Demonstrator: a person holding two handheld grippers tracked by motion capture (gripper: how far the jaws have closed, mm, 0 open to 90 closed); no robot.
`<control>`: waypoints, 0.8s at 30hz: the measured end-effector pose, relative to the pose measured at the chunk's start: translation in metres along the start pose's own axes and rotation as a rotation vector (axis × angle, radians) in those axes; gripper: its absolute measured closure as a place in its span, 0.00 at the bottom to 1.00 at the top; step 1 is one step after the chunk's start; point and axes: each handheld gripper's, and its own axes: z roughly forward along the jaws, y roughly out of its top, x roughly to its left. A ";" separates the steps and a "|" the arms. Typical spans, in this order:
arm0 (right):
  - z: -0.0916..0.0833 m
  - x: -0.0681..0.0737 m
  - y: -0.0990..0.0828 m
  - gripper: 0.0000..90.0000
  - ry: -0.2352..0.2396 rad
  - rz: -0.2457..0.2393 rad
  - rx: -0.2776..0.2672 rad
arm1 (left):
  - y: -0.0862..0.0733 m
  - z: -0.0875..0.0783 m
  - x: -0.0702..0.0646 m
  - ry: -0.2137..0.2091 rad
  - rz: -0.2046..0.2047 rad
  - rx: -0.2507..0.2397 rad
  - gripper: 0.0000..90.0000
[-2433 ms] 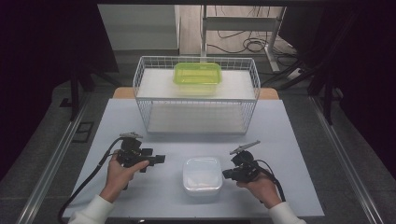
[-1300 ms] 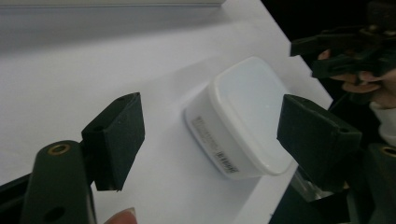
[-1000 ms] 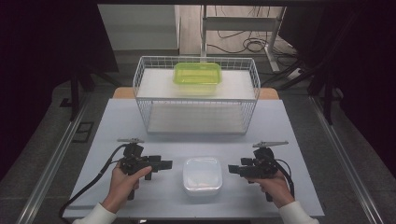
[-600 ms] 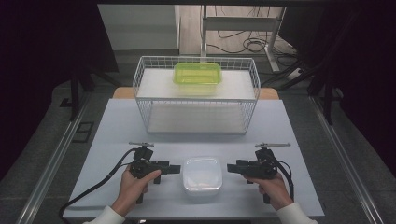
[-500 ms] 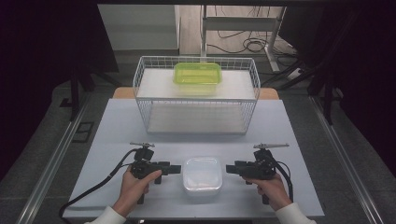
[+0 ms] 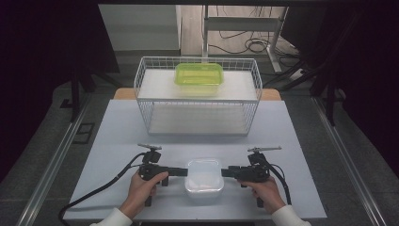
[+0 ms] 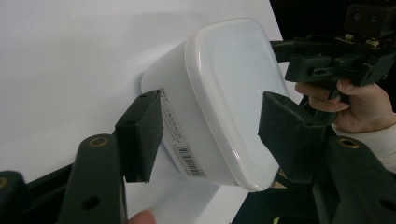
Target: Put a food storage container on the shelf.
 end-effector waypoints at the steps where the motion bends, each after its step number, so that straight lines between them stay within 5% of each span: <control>1: 0.001 0.000 0.000 0.54 0.008 0.002 0.003 | -0.001 0.000 0.000 -0.001 0.001 0.000 0.45; 6: 0.007 0.000 0.000 0.60 0.035 0.009 0.024 | -0.003 0.005 0.001 -0.017 -0.016 0.010 0.49; 8: 0.008 0.000 0.000 0.65 0.056 0.031 0.030 | -0.005 0.009 0.002 -0.056 -0.032 0.006 0.57; 14: 0.009 -0.002 0.001 0.74 0.081 0.111 0.029 | -0.004 0.007 0.000 -0.029 -0.043 -0.027 0.76; 24: 0.002 0.004 -0.002 0.79 0.068 0.124 0.012 | -0.007 0.004 -0.007 -0.020 -0.037 -0.062 0.80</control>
